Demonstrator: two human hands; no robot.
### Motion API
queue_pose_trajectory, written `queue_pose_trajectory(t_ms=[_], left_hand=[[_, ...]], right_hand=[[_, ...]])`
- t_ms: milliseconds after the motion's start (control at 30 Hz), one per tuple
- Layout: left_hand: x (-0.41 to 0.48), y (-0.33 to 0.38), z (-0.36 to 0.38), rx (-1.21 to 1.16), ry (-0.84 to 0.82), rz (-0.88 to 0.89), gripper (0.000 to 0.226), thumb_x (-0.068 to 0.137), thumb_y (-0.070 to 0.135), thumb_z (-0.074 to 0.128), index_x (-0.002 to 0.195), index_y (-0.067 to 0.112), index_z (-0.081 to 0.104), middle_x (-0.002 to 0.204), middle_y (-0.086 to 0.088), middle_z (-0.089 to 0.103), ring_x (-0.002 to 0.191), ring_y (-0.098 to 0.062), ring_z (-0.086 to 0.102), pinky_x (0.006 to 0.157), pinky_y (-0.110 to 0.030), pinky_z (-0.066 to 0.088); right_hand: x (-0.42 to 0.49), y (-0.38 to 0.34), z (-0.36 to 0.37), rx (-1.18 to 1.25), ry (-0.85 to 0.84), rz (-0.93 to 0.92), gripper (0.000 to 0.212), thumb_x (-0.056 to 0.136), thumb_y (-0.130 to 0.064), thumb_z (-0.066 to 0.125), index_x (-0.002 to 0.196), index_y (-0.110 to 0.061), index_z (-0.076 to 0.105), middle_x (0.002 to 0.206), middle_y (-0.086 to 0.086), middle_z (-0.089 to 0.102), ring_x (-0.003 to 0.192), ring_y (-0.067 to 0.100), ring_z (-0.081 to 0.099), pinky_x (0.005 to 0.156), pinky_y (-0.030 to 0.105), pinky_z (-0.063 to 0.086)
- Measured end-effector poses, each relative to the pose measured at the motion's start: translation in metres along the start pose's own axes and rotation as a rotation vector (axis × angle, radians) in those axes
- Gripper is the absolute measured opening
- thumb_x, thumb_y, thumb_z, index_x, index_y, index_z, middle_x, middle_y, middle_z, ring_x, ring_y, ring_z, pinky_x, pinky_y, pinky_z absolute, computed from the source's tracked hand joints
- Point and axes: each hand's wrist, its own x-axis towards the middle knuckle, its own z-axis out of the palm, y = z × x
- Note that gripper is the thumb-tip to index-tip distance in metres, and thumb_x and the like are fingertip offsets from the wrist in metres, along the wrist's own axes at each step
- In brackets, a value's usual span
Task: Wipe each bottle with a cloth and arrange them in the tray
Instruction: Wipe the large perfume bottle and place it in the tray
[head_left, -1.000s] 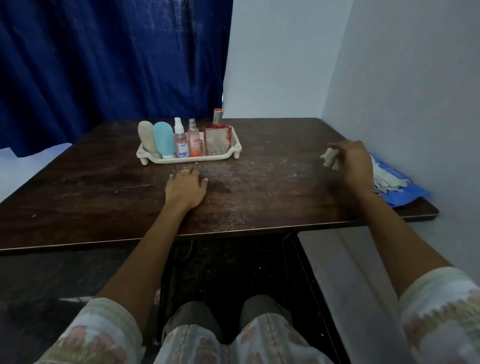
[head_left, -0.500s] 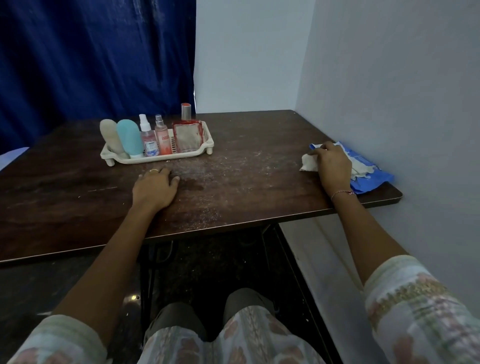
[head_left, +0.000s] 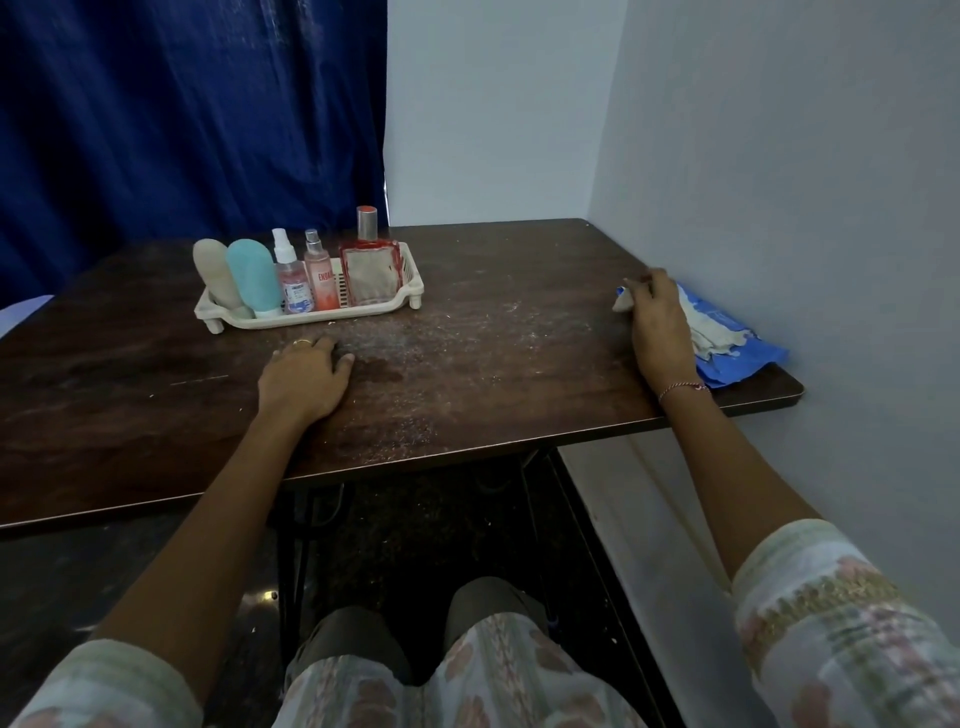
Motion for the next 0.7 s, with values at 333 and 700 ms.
queue_pose_trajectory(t_ms=[333,700], left_hand=[[-0.0013,0.0009,-0.0026,-0.005,-0.008,-0.009,0.049,0.098,0.041,0.037,0.137,0.012,0.044,0.134,-0.02,0.05,0.124,-0.036,0.046,0.105,-0.047,0.036],[-0.0054,0.004,-0.0067,-0.004,-0.004,0.0,0.047,0.099,0.038,0.037,0.137,0.012,0.044,0.137,-0.018,0.048,0.126,-0.035,0.044,0.105,-0.047,0.034]], right_hand=[[0.0011,-0.0008,0.0048,-0.028,-0.263,-0.003,0.031,0.097,-0.017,0.04,0.1,0.001,0.065,0.107,0.018,0.066,0.094,0.03,0.06,0.088,0.038,0.044],[0.0029,0.0007,0.0031,-0.05,-0.264,0.014,0.046,0.1,-0.024,0.038,0.142,-0.006,0.035,0.146,0.017,0.037,0.138,0.029,0.029,0.112,0.04,0.025]])
